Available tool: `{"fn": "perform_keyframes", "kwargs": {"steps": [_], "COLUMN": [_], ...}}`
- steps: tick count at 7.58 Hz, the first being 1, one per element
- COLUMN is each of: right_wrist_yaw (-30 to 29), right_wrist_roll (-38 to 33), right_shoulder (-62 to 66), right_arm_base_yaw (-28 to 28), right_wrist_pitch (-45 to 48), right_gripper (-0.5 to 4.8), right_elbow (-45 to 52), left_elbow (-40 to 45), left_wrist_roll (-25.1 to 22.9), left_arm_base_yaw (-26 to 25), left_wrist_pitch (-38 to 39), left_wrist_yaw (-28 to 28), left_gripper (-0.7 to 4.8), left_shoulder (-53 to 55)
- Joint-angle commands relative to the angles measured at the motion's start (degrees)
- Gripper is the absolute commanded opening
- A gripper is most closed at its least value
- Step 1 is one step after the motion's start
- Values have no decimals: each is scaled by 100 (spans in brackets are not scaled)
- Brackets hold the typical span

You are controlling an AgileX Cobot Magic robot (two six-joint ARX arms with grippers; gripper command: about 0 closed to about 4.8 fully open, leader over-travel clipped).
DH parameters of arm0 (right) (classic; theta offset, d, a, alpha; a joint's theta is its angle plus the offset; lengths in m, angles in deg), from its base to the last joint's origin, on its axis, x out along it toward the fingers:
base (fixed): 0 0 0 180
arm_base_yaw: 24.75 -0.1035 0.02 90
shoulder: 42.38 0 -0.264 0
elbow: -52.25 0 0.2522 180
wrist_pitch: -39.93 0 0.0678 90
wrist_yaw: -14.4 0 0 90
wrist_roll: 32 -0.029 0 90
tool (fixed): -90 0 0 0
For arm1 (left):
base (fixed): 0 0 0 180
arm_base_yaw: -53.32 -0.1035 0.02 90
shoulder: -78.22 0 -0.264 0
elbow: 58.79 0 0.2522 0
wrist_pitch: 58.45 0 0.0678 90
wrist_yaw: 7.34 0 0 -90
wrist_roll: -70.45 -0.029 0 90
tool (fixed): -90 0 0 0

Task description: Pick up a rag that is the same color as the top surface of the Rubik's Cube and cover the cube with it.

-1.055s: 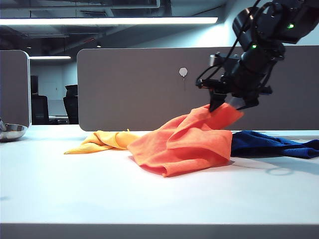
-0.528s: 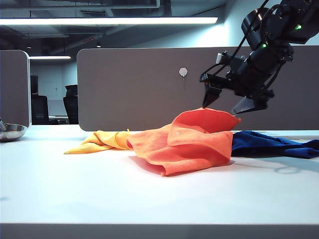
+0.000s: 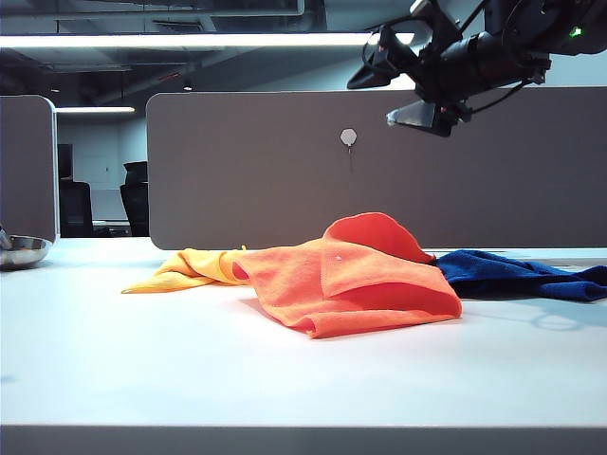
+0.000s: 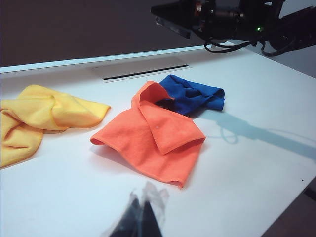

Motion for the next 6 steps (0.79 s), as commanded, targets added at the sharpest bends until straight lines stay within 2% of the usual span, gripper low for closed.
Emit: {"fn": "perform_keyframes", "kwargs": {"steps": [1, 2, 3, 4, 6], "right_wrist_yaw": [415, 420, 422, 420, 417], "right_wrist_roll": [-70, 48, 603, 1663, 1893], "right_shoulder": [-984, -1290, -1709, -2463, -2983], "right_arm_base_yaw": [734, 1016, 1316, 1661, 1847], "right_wrist_pitch": [326, 26, -682, -1980, -2334], "right_gripper": [-2, -2, -2, -2, -2], "right_elbow": [7, 17, 20, 20, 179], "left_elbow": [-4, -4, -4, -4, -4], "left_wrist_roll": [-50, -50, -48, -50, -50], "left_arm_base_yaw": [4, 4, 4, 2, 2], "left_wrist_pitch": [-94, -140, -203, -302, -378], "left_wrist_yaw": [1180, 1458, 1716, 1950, 1952], "left_gripper": [-6, -5, -5, -6, -5], "left_shoulder": [2, 0, 2, 2, 2]}}
